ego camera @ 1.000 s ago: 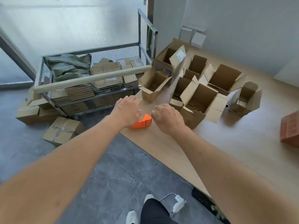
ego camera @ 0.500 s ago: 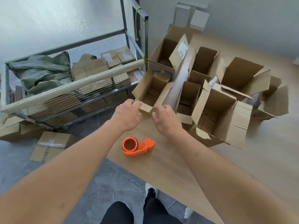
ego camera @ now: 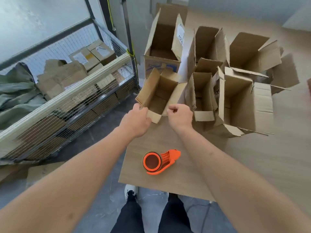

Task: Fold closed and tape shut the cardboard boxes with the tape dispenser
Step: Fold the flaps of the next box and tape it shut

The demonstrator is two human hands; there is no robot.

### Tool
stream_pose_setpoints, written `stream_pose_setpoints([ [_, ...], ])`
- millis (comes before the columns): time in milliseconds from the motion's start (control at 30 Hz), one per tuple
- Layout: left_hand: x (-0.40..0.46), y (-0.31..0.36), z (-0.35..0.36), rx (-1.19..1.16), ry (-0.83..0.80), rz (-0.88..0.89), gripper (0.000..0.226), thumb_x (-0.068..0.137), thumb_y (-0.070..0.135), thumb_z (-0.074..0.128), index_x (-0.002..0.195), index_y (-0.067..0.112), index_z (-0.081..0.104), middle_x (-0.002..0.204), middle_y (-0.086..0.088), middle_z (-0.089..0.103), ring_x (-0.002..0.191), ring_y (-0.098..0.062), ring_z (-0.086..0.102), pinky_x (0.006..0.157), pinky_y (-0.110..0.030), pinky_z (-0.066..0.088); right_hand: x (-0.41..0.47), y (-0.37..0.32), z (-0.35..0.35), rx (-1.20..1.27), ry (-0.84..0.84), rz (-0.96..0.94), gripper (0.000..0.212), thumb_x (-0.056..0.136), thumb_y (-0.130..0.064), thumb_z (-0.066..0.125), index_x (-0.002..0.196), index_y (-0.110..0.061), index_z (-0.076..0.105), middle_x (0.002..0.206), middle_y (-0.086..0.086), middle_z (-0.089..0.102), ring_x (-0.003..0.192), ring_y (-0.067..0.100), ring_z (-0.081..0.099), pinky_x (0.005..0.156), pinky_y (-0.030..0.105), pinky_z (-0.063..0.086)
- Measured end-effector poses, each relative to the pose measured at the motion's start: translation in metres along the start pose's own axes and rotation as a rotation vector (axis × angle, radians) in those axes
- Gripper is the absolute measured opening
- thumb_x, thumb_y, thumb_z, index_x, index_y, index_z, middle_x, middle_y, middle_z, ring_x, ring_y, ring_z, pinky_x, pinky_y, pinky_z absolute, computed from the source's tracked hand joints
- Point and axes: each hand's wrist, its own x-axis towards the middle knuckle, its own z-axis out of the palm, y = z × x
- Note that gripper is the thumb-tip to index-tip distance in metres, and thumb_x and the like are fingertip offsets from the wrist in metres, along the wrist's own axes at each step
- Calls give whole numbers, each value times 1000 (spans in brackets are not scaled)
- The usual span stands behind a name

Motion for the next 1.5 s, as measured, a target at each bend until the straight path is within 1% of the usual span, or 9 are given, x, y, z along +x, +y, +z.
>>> stream_pose_setpoints([
  [200,-9,-29,-10,46,6,73,38,104,32,38,123,7,60,130,-11,48,114,-37,54,96,-51,49,-49,-13,23,168,-93,246,38,77,-18,73,112,-32,70,104,-13,60,102,12,60,76,17,44],
  [300,-14,-39,-13,65,50,123,40,103,34,46,129,8,61,135,-10,52,114,-36,56,99,-51,48,-72,-17,34,346,-176,362,55,64,-16,81,114,-31,64,101,-10,62,85,3,65,70,25,59],
  [467,-15,-44,-7,82,28,188,55,92,34,69,141,13,56,148,-4,48,122,-35,56,106,-47,46,-90,-12,45,584,-297,428,50,87,-17,77,131,-22,53,103,10,72,74,21,77,74,40,65],
  [667,-6,-35,-6,181,54,222,66,81,17,74,144,14,54,147,-5,50,124,-31,54,110,-41,39,-89,22,18,259,167,474,59,95,-39,56,147,-28,32,127,8,59,106,27,55,85,36,42],
  [833,-5,-35,-7,-25,51,191,72,76,7,79,144,14,55,152,-6,38,131,-33,47,110,-43,44,-77,44,3,285,210,592,97,85,-38,76,159,-24,15,148,16,41,131,36,47,100,47,43],
  [933,-12,-33,-7,-147,135,172,69,76,2,79,140,15,57,139,-9,36,111,-29,54,97,-34,47,-76,49,5,311,199,541,105,79,-31,87,159,-19,20,153,11,40,142,30,39,110,45,39],
  [1233,-13,-24,-1,-176,242,200,58,85,35,79,134,17,55,105,-1,59,100,-22,55,89,-35,47,-82,40,4,118,190,226,53,81,-11,80,125,-31,57,116,-1,48,92,16,52,77,28,40],
  [1400,-10,-30,9,-87,148,277,25,95,42,64,98,21,77,111,5,61,107,-17,55,87,-32,44,-82,38,11,-92,68,76,46,86,-37,73,130,-25,66,130,-2,44,116,18,53,85,28,44],
  [1500,-8,-36,9,-40,109,324,29,96,38,59,99,18,80,119,5,64,111,-17,54,92,-36,47,-82,39,14,-181,-40,21,83,74,-69,74,137,-16,61,145,0,33,133,22,42,104,36,45],
])
